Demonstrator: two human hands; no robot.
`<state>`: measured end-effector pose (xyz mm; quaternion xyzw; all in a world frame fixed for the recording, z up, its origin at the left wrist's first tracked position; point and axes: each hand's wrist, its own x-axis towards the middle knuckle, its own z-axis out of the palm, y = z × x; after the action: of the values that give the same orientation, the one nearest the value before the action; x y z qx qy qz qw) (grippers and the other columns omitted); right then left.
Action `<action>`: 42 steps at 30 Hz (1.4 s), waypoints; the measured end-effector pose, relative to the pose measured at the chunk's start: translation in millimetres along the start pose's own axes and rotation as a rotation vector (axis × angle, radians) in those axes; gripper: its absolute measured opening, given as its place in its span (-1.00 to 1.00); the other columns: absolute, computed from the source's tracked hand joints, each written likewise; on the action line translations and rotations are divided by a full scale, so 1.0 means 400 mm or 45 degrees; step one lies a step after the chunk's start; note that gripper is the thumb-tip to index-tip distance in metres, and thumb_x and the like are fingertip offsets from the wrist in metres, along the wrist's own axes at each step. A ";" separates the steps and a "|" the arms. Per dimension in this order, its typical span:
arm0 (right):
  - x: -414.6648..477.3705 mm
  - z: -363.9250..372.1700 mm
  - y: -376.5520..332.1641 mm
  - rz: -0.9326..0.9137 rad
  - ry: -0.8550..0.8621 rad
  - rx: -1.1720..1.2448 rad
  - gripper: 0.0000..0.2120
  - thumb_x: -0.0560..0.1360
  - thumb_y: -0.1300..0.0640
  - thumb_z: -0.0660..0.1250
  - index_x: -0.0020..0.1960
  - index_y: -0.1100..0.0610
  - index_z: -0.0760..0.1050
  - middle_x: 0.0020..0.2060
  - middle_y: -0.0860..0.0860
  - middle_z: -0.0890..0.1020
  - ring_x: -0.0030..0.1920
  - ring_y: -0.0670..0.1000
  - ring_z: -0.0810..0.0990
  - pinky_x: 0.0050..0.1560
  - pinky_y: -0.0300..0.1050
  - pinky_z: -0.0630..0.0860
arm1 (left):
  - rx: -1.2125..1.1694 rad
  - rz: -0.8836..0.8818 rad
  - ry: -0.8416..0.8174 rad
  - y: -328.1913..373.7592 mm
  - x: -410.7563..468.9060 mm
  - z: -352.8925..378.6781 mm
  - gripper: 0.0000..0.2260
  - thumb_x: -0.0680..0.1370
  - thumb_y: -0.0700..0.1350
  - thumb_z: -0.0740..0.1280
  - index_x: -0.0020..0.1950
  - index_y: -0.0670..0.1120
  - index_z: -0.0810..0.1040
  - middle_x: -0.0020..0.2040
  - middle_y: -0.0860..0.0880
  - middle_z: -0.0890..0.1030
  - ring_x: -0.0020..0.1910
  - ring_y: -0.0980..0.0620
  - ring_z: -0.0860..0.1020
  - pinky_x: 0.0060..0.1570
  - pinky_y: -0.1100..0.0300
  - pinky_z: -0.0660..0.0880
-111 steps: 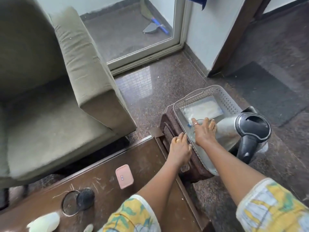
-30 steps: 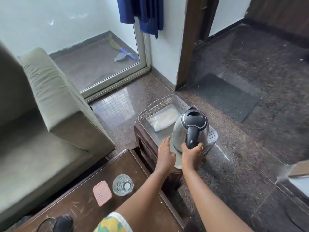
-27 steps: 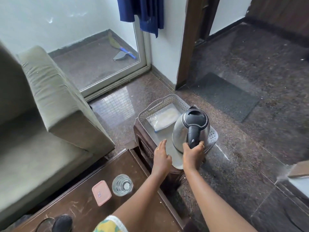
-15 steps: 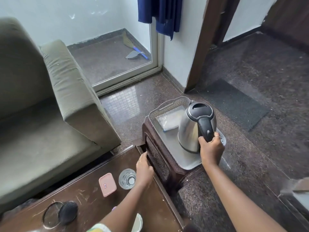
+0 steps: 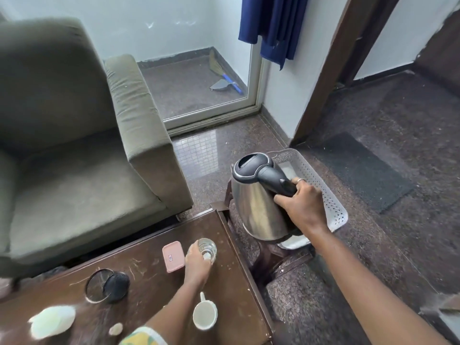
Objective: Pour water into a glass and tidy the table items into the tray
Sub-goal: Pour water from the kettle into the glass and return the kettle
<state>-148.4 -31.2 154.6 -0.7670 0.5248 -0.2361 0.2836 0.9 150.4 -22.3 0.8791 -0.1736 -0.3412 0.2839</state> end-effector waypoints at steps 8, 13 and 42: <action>-0.078 0.095 -0.041 -0.103 -0.536 -0.130 -0.85 0.20 0.08 0.42 -0.35 -0.02 0.44 -0.42 -0.07 0.54 -0.32 0.03 0.54 -0.37 -0.15 0.40 | -0.008 -0.121 -0.015 -0.090 0.000 -0.033 -0.53 0.42 -0.33 0.25 0.34 -0.26 0.31 0.32 -0.26 0.42 0.34 -0.19 0.35 0.33 0.05 0.26; -0.127 0.176 -0.010 -0.078 -0.748 -0.240 -0.82 0.20 0.09 0.41 -0.42 0.02 0.39 -0.42 -0.01 0.53 -0.31 0.06 0.53 -0.35 -0.15 0.38 | -0.014 -0.106 -0.063 -0.124 0.023 -0.013 -0.39 0.40 -0.22 0.36 0.41 -0.20 0.24 0.39 -0.19 0.35 0.40 -0.16 0.28 0.38 0.05 0.25; -0.146 0.346 0.001 0.067 -0.955 -0.590 -0.85 0.18 0.02 0.40 -0.37 0.08 0.49 -0.51 -0.01 0.54 -0.50 0.00 0.54 -0.48 -0.18 0.48 | 0.014 -0.006 0.131 -0.197 0.103 0.071 -0.40 0.45 -0.02 0.37 0.45 0.03 0.24 0.38 -0.03 0.42 0.31 -0.09 0.40 0.25 -0.01 0.38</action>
<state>-76.8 49.5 49.9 -0.8294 0.4441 0.1899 0.2808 18.9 180.3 -108.8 0.8975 -0.1587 -0.2953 0.2866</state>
